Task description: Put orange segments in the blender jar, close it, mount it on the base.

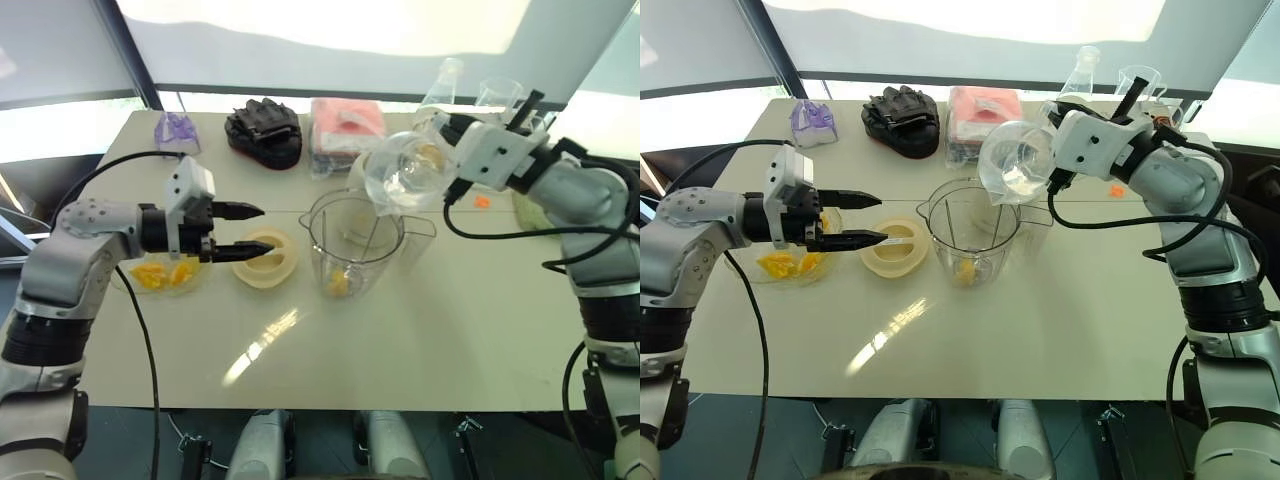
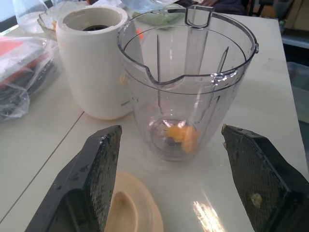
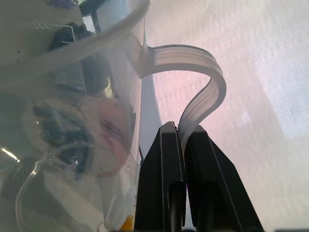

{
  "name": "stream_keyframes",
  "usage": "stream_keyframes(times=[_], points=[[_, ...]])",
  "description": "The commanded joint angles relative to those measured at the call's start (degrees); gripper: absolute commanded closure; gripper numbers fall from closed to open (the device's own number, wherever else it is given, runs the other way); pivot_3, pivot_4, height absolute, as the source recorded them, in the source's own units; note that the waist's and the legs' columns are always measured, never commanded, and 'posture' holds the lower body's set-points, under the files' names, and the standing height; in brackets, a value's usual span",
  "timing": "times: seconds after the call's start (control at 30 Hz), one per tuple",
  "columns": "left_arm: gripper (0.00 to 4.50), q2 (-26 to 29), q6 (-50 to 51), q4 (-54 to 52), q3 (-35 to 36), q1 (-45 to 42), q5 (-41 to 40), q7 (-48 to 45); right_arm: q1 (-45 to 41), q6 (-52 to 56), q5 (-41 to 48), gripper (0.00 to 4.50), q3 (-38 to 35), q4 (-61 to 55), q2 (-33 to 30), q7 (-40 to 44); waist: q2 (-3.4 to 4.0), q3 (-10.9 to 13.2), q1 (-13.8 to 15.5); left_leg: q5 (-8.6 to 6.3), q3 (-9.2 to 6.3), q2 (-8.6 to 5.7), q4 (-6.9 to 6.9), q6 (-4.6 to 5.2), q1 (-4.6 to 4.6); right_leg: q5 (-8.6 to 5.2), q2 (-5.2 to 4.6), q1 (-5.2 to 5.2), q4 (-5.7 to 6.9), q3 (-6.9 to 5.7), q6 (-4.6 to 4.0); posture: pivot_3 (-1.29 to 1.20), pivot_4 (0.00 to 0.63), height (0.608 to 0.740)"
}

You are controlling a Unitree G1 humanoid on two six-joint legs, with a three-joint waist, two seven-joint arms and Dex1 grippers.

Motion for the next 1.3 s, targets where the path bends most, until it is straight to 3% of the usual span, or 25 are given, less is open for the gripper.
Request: stream_keyframes(times=[0.03,0.93,1.1,1.3], points=[[1.06,0.03,-0.39,-1.03,0.75,-1.26,-0.16,0.06,-2.84,-3.3,-2.19,4.43,-0.51,0.31,-0.39,-1.8,0.0,0.0,-0.01,0.0,0.0,0.0,0.0,0.0,0.0,0.0,0.0,0.0,0.0,0.0,0.0,0.0,0.15,0.74],[1.06,-0.88,0.72,-1.23,0.09,-2.8,-0.34,0.78,-3.76,-9.91,-9.46,4.43,-0.92,3.24,-0.75,-5.22,0.0,0.0,-0.03,0.03,0.0,-0.01,0.0,-0.04,0.02,0.01,0.0,0.0,0.04,0.0,0.01,0.0,0.15,0.74],[1.06,-1.32,1.65,-1.3,0.61,-3.52,-1.55,0.65,-1.43,0.87,0.71,4.43,-5.03,0.61,3.95,-2.64,-0.02,-0.01,0.0,0.03,-0.01,-0.02,0.01,-0.05,0.03,0.01,0.01,0.03,0.06,0.0,0.01,0.0,0.15,0.74],[1.06,-1.32,2.73,-2.03,1.37,-4.39,-3.75,-0.83,5.89,24.24,18.11,4.43,-14.29,-11.24,9.29,0.62,-0.02,-0.01,0.32,0.04,-0.1,0.04,0.01,-0.06,0.05,0.02,-0.01,0.08,0.11,-0.07,0.02,0.0,0.15,0.74]])
